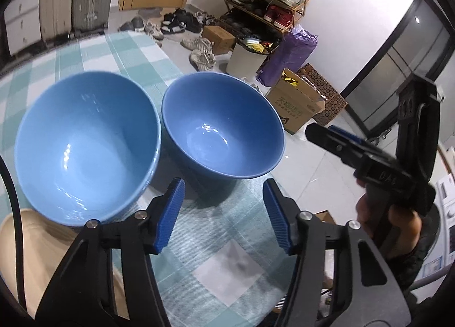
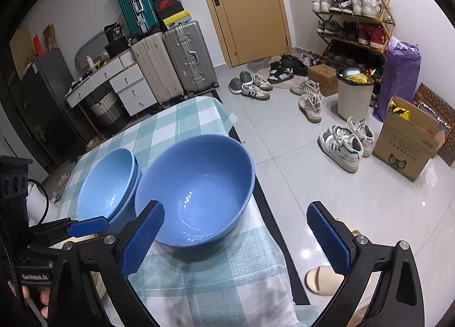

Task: Organize plates and bowls
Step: 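Move the right tool toward the third light-blue bowl, then close the right tool on the rim of the light-blue bowl and lift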

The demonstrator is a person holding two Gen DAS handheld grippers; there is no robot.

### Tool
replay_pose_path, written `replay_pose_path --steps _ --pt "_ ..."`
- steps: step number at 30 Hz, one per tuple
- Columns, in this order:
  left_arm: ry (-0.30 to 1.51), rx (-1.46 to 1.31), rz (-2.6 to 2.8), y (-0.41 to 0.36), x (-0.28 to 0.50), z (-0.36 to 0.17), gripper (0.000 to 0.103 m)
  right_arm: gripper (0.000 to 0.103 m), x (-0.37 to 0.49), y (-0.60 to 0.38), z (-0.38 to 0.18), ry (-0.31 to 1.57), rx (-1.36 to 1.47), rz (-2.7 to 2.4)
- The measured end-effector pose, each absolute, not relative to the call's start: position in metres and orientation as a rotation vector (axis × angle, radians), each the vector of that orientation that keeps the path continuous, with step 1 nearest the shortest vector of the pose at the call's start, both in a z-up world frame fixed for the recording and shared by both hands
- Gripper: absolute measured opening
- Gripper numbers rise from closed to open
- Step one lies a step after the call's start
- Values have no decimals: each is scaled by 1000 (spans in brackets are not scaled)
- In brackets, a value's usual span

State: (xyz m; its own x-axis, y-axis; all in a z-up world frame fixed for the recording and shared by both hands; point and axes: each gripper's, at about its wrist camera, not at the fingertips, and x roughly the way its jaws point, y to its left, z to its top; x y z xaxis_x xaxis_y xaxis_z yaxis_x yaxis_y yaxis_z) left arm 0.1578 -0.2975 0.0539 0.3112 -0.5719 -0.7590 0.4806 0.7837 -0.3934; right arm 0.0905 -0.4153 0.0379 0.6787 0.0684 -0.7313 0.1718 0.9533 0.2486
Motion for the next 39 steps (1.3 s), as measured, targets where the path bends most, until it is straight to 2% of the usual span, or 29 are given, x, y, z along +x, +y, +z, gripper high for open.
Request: replay_pose_path --steps 14,17,30,32,34,39 --pt "1060 -46 -614 -326 175 31 49 102 116 -428 15 854 349 -42" --pt "1053 -32 -602 -331 178 29 49 99 123 -426 10 858 347 -26" --pt "1053 -14 -576 -337 189 21 48 66 148 -422 -5 889 340 25" --pt "1054 -14 -574 -337 193 18 47 63 149 -422 -6 890 338 27" --pt "1054 -13 -573 -338 193 18 47 45 150 -421 -7 891 329 25" --pt "1052 -8 -567 -338 195 17 43 34 151 -419 -7 885 304 3"
